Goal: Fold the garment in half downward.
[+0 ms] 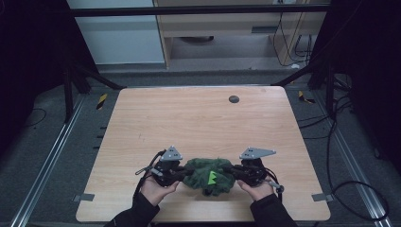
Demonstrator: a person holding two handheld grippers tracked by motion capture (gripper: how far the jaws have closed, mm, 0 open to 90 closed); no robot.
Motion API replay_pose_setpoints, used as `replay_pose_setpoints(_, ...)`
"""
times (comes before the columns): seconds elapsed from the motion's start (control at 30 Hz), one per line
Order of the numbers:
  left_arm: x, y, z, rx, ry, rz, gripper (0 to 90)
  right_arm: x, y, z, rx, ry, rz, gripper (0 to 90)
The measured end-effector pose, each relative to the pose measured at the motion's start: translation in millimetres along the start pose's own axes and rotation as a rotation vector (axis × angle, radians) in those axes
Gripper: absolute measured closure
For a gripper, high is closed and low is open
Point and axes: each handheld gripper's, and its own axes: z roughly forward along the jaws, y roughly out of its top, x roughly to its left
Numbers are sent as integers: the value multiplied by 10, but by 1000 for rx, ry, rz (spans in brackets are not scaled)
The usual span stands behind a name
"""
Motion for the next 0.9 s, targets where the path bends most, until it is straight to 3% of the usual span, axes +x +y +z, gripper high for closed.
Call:
replay_pose_setpoints(0.1,-55,-55,70,22,-10,11,897,20,-37,40,28,8,-6,899)
replay_pose_setpoints(0.27,-169,-131,74,44,-18,49,897,58,-109,16,46,25,-18,897)
replay_pose_setpoints(0.43,-230,-226,68,68,-37,62,897,111,-191,-4,67,31,-33,896)
replay_pose_setpoints(0.9,-257,-296,83,95,-51,62,896,152,-289,-46,84,31,-44,866)
